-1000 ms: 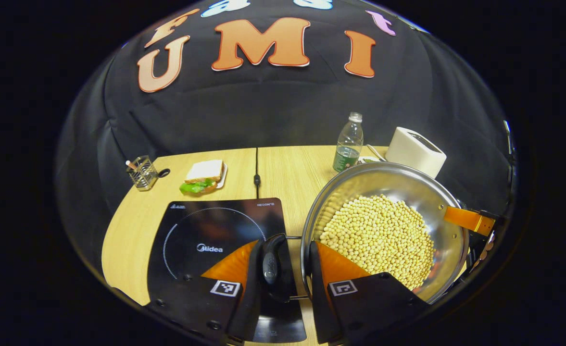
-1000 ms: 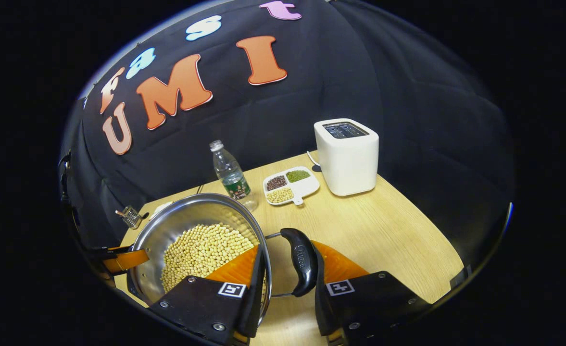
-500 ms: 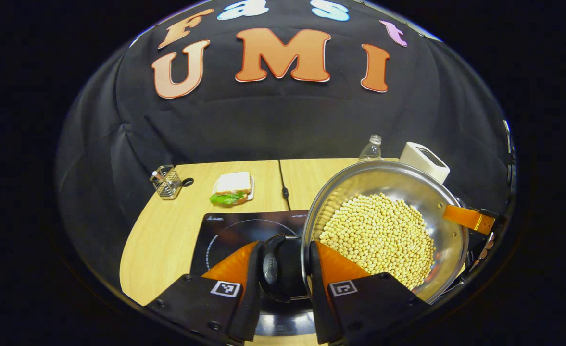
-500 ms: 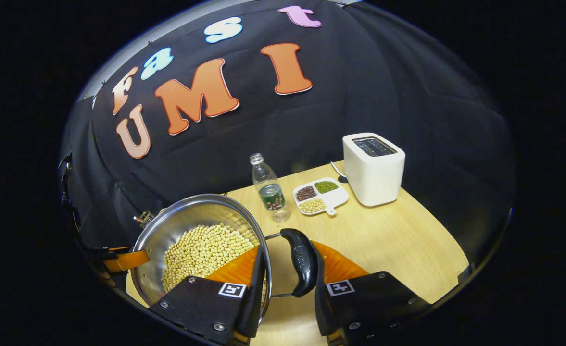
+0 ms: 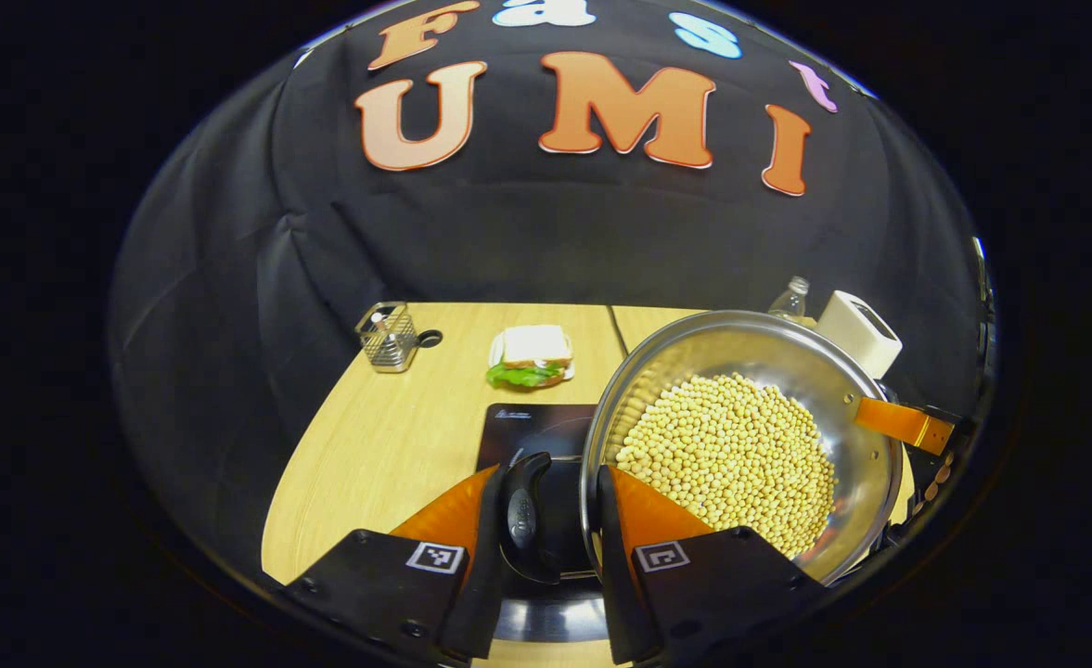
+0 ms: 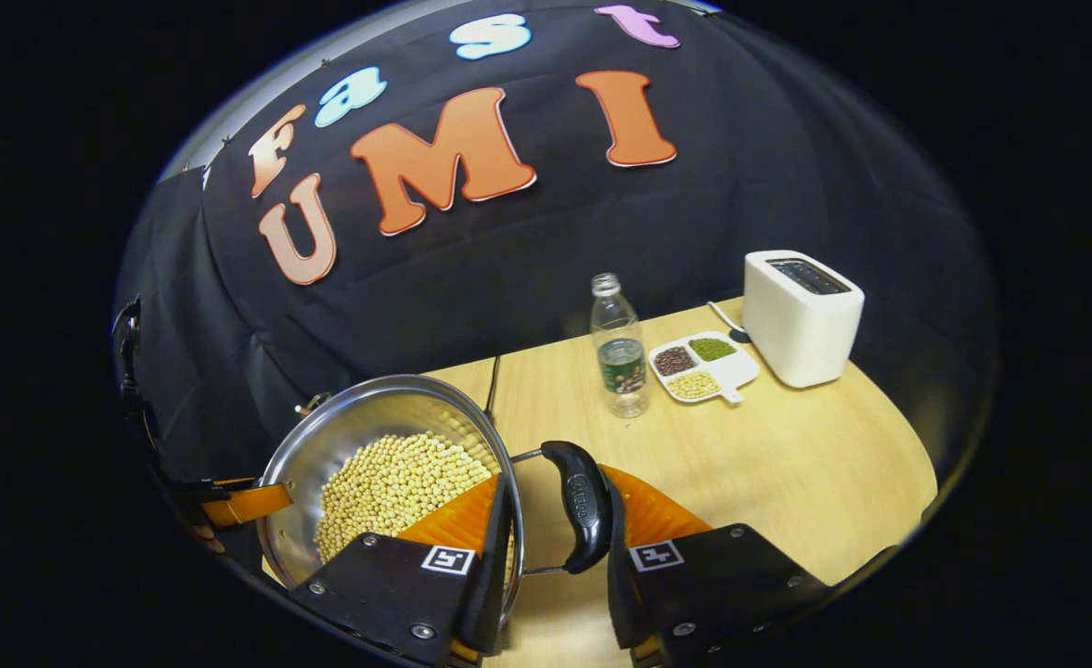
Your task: First push the handle of the pot to place it horizontally, then grasp the pot with both hands and set it on the induction cooktop.
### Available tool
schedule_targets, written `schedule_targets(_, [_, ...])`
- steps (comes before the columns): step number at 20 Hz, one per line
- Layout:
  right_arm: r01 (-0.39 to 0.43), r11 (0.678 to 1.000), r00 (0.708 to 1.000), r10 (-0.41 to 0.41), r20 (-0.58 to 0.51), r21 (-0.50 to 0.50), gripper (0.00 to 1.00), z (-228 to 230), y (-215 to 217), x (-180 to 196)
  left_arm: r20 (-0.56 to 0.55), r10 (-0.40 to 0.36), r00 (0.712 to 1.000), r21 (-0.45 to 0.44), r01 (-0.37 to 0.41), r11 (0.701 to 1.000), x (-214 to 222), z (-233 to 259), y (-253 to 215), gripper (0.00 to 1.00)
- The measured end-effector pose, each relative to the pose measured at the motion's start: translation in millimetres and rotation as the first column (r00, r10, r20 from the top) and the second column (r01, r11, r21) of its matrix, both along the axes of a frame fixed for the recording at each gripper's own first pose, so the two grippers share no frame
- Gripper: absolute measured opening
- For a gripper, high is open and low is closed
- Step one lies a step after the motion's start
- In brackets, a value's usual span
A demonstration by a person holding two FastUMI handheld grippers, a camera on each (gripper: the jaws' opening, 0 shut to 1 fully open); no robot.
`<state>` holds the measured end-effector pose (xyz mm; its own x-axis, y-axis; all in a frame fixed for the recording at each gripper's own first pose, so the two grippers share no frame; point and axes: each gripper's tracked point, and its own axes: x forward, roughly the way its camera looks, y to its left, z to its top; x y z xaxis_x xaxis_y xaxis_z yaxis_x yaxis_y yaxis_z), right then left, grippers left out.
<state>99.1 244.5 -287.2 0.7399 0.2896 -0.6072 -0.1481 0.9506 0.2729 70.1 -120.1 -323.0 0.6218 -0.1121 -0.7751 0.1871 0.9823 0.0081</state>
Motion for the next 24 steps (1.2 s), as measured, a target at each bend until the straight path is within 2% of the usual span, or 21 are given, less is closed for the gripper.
schedule_targets(5, [-0.043,0.999,0.998,0.043,-0.039,-0.006,0.46,-23.9,46.0,-4.6,-0.043,0.04,0.998,0.016,-0.039,0.999,5.7,-24.7,41.1,0.55])
schedule_targets(7, [-0.054,0.998,0.997,0.054,-0.06,-0.008,0.46,-36.3,58.2,-5.0,-0.067,0.054,0.996,0.015,-0.053,0.998,4.7,-38.2,55.2,0.51])
schedule_targets(8, [-0.062,0.998,0.996,0.061,-0.07,-0.013,0.47,-41.8,62.7,-5.7,-0.075,0.058,0.996,0.017,-0.057,0.998,5.6,-43.8,60.7,0.53])
schedule_targets(9, [-0.066,0.998,0.995,0.065,-0.08,-0.017,0.46,-46.8,66.5,-6.5,-0.081,0.061,0.995,0.018,-0.06,0.998,6.3,-46.0,60.1,0.51])
schedule_targets(12, [-0.066,0.997,0.994,0.064,-0.091,-0.027,0.47,-57.6,72.8,-5.8,-0.102,0.059,0.993,0.016,-0.058,0.998,4.0,-47.4,56.1,0.53])
schedule_targets(15, [-0.07,0.997,0.992,0.065,-0.11,-0.039,0.46,-68.0,75.4,-5.1,-0.121,0.061,0.991,0.014,-0.06,0.998,4.7,-46.7,57.0,0.51])
schedule_targets(16, [-0.068,0.997,0.991,0.063,-0.116,-0.039,0.47,-71.1,76.8,-4.7,-0.125,0.06,0.99,0.014,-0.059,0.998,5.4,-46.9,57.3,0.55])
schedule_targets(22, [-0.072,0.996,0.988,0.065,-0.143,-0.048,0.47,-85.9,75.7,-6.0,-0.143,0.058,0.988,0.016,-0.057,0.998,7.1,-46.6,57.4,0.53])
schedule_targets(24, [-0.073,0.996,0.987,0.065,-0.148,-0.048,0.47,-88.5,74.7,-4.5,-0.141,0.056,0.988,0.019,-0.053,0.998,8.9,-45.0,57.5,0.56])
